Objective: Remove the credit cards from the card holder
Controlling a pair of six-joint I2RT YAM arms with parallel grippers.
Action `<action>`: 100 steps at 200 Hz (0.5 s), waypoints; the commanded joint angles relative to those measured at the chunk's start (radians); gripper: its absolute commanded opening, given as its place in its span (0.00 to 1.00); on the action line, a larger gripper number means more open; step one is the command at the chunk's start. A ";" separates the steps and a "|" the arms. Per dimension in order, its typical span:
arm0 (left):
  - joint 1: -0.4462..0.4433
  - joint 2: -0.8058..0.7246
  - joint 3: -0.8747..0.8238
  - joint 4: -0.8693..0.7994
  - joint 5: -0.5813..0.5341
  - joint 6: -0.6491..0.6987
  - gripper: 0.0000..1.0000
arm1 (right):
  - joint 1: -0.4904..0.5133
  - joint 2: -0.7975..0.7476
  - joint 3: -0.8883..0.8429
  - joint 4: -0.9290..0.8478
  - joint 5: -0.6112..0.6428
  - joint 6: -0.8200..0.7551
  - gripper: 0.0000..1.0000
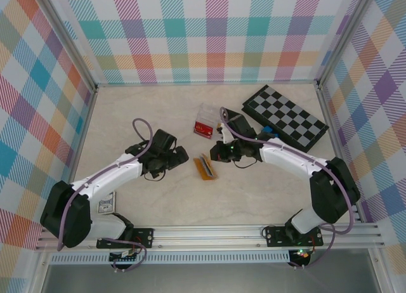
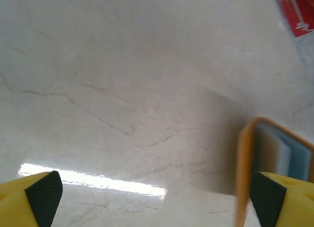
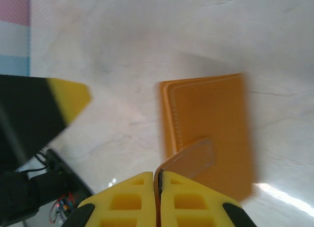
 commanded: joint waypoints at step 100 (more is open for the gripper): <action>0.004 -0.103 -0.068 0.047 0.083 -0.042 1.00 | 0.020 0.043 0.048 -0.140 0.235 -0.001 0.06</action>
